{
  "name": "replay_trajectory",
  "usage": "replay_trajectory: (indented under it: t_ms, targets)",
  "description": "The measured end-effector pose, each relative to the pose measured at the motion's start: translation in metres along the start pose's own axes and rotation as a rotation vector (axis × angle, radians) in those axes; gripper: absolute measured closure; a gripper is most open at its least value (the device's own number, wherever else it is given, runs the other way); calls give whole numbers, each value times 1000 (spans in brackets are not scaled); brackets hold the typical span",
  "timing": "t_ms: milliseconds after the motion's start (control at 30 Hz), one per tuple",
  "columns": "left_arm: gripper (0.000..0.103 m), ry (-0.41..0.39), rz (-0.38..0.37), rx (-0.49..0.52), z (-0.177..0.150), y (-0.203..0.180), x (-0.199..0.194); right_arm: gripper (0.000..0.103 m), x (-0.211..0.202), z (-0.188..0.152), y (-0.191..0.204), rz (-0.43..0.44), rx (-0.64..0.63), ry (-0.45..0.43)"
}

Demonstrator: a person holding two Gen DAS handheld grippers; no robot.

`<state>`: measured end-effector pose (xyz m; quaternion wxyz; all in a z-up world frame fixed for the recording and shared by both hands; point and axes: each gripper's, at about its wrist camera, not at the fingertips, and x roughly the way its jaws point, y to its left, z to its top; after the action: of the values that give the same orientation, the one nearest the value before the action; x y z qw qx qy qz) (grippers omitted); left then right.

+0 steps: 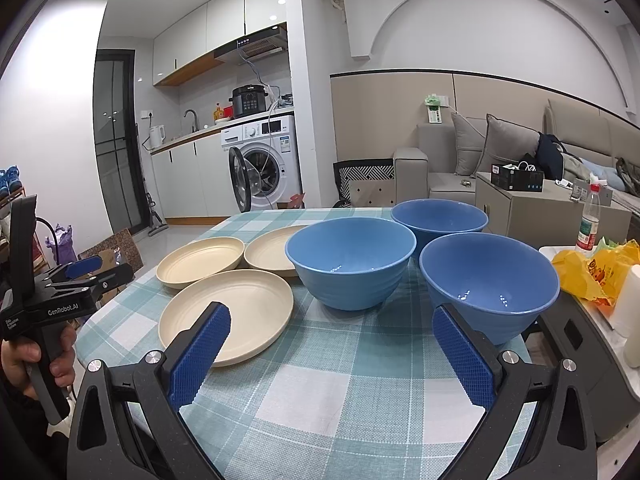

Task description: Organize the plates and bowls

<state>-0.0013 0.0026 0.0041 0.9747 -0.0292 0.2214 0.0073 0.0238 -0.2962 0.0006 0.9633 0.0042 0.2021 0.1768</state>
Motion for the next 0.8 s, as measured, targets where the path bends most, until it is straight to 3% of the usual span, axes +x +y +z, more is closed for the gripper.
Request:
replay_trajectory:
  t_ms: [800]
  targets:
    - [0, -2, 4, 5, -2, 9, 1, 0, -1, -2, -5, -1, -6, -1]
